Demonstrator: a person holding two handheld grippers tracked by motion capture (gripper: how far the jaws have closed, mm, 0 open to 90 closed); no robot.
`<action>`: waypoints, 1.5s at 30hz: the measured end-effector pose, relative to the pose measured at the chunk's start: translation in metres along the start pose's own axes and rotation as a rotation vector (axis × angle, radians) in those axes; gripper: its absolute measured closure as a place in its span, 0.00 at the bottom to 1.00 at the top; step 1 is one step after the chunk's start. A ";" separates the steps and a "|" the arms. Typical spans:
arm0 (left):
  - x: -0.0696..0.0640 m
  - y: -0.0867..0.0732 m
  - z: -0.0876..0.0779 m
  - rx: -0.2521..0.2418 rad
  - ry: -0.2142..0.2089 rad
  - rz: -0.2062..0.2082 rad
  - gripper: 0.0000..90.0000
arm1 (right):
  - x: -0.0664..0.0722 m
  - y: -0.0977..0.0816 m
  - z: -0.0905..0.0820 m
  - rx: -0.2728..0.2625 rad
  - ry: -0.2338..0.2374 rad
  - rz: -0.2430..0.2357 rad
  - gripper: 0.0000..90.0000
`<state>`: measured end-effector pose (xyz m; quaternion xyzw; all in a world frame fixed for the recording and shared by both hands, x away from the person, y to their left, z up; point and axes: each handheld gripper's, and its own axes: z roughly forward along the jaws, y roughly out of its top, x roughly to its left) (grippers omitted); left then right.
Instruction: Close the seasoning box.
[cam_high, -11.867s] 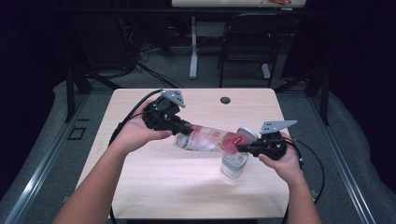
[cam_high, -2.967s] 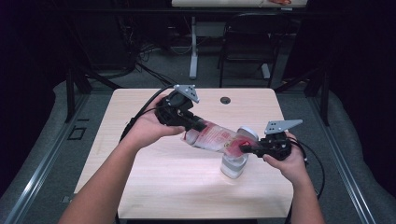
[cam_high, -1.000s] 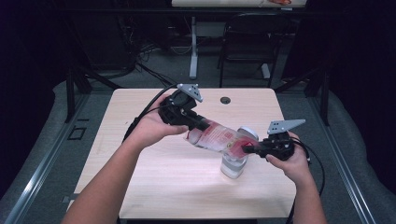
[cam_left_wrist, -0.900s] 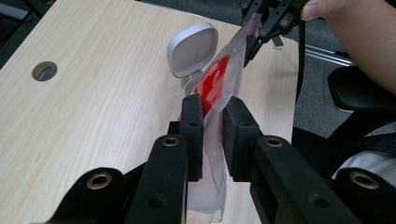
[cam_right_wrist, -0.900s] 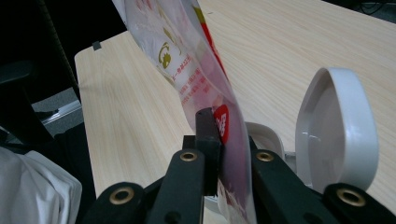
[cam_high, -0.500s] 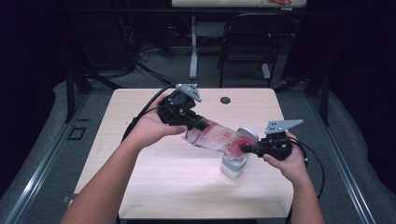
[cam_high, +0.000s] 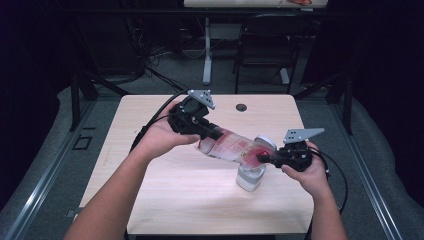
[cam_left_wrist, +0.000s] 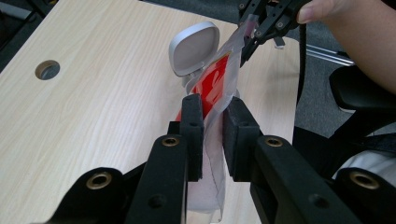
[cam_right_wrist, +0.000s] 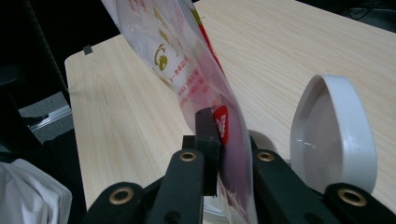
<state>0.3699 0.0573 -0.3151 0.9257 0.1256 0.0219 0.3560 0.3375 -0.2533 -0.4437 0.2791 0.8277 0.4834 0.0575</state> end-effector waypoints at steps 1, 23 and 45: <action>0.000 0.000 0.000 0.001 0.000 0.000 0.89 | 0.000 0.000 0.000 0.000 0.002 0.000 0.97; -0.001 0.004 0.003 0.001 -0.005 0.008 0.89 | -0.001 -0.001 -0.006 0.014 0.026 0.003 0.97; -0.004 0.008 0.007 0.001 -0.007 0.016 0.87 | -0.006 -0.005 -0.004 0.024 0.028 0.016 0.97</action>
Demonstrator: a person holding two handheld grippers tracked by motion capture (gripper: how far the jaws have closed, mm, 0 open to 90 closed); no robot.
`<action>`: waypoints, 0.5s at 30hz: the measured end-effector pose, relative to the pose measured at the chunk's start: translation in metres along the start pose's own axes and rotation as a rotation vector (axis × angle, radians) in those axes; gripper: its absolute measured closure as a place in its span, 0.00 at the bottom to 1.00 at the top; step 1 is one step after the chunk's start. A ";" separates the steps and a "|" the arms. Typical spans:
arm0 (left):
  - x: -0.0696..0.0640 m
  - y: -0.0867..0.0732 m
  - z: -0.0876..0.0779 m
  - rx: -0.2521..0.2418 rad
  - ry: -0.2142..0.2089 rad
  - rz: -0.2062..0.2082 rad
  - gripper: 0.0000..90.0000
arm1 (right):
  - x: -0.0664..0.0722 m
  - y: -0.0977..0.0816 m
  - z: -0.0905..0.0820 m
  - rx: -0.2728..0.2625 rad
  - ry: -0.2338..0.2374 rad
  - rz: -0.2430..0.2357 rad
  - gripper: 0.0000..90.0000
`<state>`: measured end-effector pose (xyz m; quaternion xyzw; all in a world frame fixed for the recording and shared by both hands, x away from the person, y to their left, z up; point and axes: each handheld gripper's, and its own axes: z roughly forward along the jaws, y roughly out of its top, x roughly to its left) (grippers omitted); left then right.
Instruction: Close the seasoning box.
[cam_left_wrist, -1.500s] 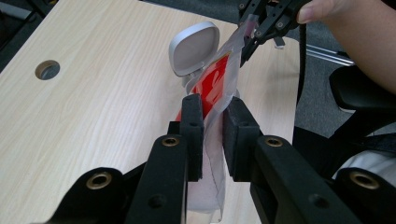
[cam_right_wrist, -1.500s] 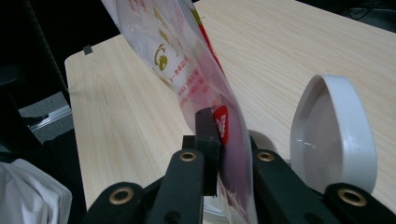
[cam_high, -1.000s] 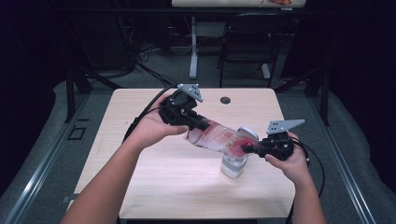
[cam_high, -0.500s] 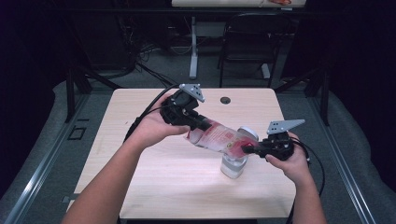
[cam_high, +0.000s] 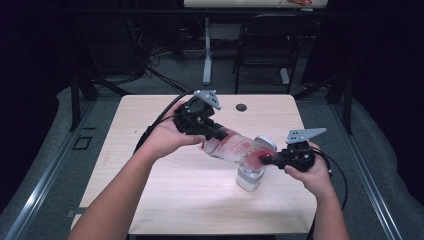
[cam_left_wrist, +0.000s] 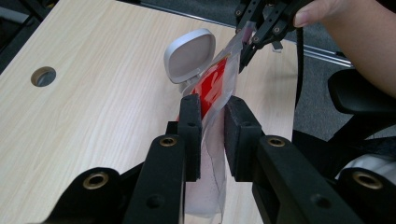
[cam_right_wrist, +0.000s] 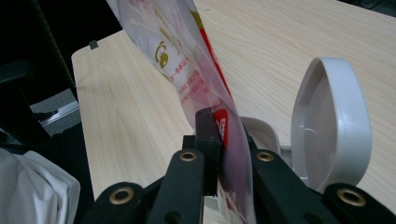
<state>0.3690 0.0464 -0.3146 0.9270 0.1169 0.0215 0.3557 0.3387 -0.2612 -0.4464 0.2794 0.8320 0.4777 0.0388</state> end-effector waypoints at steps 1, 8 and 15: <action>0.000 0.000 0.000 0.000 -0.001 -0.001 0.87 | 0.000 0.000 0.000 0.000 0.000 0.000 0.97; 0.000 0.001 0.001 -0.003 0.005 0.003 0.87 | 0.000 0.000 0.000 0.003 -0.001 -0.001 0.97; -0.002 0.002 0.001 -0.003 0.004 0.002 0.87 | 0.000 0.000 -0.001 0.011 -0.007 -0.004 0.97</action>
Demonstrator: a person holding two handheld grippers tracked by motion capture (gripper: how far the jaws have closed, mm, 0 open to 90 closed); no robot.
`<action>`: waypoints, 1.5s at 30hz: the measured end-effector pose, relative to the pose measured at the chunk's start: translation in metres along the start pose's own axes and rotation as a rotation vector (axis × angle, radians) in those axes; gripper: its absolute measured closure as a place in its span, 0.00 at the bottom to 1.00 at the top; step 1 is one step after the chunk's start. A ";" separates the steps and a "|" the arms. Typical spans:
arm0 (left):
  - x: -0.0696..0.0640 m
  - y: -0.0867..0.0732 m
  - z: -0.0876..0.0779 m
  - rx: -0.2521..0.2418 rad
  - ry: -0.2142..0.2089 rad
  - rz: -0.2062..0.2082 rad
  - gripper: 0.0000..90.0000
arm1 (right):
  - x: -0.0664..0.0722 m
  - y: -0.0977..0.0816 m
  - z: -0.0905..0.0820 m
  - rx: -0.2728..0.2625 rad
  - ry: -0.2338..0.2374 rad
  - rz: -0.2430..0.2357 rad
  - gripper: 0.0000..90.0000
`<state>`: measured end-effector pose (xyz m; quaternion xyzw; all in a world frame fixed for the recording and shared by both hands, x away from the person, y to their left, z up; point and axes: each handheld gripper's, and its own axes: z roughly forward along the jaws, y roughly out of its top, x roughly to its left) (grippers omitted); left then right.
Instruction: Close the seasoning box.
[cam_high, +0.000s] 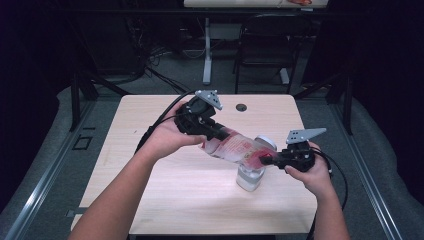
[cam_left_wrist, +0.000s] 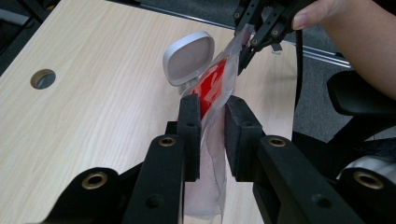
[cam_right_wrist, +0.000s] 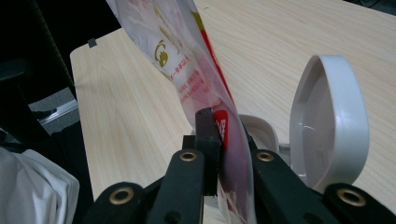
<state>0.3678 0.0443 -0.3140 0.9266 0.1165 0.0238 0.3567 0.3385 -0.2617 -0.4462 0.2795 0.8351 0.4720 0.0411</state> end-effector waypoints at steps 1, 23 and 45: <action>0.000 0.000 0.000 0.000 0.000 0.002 0.87 | 0.000 0.000 0.000 0.002 -0.002 0.000 0.97; 0.000 0.000 0.000 0.000 -0.003 0.004 0.86 | 0.002 0.000 0.000 0.002 -0.008 -0.002 0.97; 0.006 -0.019 -0.002 -0.018 0.000 -0.027 0.86 | 0.005 0.003 0.002 -0.028 -0.037 -0.013 0.96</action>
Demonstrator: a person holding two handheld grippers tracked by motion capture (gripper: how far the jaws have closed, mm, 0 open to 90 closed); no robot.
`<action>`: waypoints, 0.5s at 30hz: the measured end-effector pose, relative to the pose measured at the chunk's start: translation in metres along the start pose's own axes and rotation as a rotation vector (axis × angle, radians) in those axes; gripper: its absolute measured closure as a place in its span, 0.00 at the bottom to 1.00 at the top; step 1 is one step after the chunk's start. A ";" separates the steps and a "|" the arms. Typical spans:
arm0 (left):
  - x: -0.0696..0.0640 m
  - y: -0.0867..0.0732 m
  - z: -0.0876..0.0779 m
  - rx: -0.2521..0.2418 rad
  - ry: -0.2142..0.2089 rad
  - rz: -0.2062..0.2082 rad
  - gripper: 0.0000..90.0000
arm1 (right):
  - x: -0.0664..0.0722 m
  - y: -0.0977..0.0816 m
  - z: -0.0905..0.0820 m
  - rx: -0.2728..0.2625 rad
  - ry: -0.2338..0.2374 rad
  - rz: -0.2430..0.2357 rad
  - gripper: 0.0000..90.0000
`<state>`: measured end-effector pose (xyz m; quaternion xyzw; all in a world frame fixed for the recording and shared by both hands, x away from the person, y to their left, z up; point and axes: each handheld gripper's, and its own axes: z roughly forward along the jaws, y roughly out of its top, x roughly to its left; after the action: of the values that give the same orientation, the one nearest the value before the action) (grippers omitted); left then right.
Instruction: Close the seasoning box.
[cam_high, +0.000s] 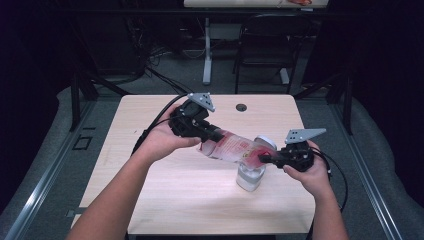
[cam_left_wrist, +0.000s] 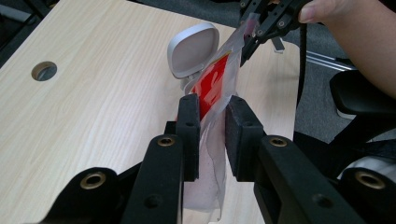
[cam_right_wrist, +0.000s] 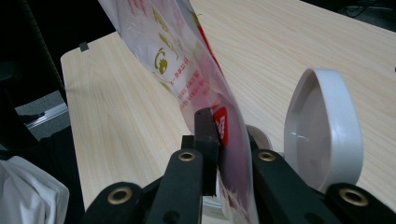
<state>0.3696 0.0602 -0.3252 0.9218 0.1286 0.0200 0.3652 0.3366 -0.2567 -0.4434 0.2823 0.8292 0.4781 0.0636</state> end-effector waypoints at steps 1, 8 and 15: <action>0.000 -0.001 0.000 -0.004 0.002 -0.007 0.86 | 0.000 0.000 0.000 0.000 -0.003 -0.003 0.96; 0.003 -0.011 -0.002 -0.009 0.007 -0.022 0.86 | 0.001 0.000 0.002 -0.032 0.004 0.006 0.96; 0.006 -0.019 -0.002 -0.014 0.007 -0.038 0.86 | 0.002 0.001 0.003 -0.050 0.004 0.010 0.96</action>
<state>0.3710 0.0769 -0.3371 0.9165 0.1474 0.0172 0.3714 0.3367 -0.2530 -0.4439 0.2837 0.8156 0.4998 0.0665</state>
